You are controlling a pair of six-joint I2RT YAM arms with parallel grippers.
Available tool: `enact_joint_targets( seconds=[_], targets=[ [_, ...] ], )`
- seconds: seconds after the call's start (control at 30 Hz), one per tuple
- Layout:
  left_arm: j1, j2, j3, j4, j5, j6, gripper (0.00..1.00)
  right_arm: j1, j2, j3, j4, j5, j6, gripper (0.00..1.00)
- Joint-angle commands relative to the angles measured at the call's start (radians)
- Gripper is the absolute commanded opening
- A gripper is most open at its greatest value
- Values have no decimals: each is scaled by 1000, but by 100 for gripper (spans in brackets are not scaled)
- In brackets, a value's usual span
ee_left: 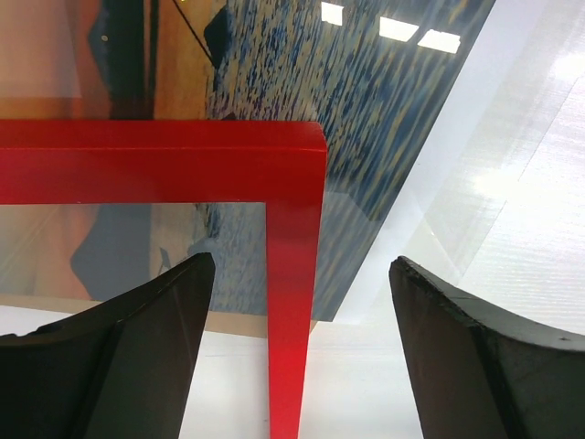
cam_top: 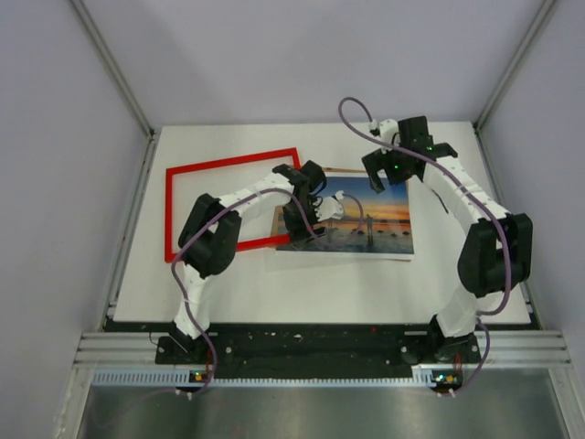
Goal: Take the photo out of the frame
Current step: Pick up the photo from the photo frame.
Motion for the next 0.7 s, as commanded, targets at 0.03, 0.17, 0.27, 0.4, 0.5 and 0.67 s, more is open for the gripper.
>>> enact_joint_targets(
  seconds=[0.03, 0.17, 0.27, 0.4, 0.5, 0.67],
  targets=[
    [-2, -4, -8, 20, 28, -10, 77, -115, 17, 58, -20, -73, 99, 99],
    [-2, 4, -18, 20, 20, -8, 71, -186, 39, 26, -30, -137, 142, 97],
    [-2, 2, -37, 29, 12, -16, 71, -246, 70, 9, -35, -215, 189, 94],
    [-2, -9, -69, 43, 12, -24, 71, -351, 111, -1, -69, -378, 246, 86],
    [-2, -16, -86, 51, 17, -30, 71, -390, 126, -25, -104, -423, 230, 83],
    [-2, -18, -85, 62, 20, -34, 71, -393, 162, -77, -115, -461, 197, 81]
  ],
)
